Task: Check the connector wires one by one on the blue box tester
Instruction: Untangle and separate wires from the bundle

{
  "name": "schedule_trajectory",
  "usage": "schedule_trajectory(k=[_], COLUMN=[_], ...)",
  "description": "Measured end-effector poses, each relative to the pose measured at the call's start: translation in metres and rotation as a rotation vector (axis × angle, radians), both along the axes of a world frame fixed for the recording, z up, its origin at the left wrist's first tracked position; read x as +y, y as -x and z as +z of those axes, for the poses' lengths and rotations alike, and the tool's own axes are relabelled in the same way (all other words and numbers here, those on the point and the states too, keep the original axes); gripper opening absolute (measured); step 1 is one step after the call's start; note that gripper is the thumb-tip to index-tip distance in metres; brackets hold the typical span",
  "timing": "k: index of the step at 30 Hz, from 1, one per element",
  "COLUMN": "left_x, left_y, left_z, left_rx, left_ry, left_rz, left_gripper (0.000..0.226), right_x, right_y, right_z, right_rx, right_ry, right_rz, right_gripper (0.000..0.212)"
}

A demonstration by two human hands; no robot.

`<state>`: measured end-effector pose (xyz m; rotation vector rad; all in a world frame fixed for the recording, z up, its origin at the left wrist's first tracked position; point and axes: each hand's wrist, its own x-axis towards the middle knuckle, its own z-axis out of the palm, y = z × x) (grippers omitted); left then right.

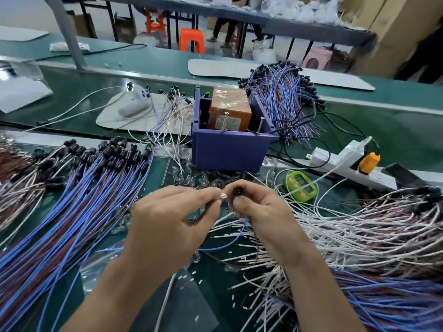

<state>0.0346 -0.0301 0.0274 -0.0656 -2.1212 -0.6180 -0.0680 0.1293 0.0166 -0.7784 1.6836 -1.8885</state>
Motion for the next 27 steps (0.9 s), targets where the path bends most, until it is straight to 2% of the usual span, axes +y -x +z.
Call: schedule_trajectory(k=[10,23,27], left_x=[0.0069,0.006,0.0067], left_y=[0.0014,0.0027,0.0019], left_z=[-0.0034,-0.0062,-0.0069], left_rx=[0.03,0.022,0.048], left_ry=[0.069,0.085,0.083], left_rz=[-0.009,0.0,0.003], left_gripper=[0.01,0.011,0.012], right_x=[0.0005,-0.0013,0.0005], right_y=[0.0022,0.0001,0.0009], right_z=[-0.0047,-0.003,-0.0027], right_rx=[-0.017,0.011,-0.039], right_ry=[-0.021,-0.066,-0.012], right_rz=[0.0,-0.004,0.009], right_gripper=[0.018,0.024,0.024])
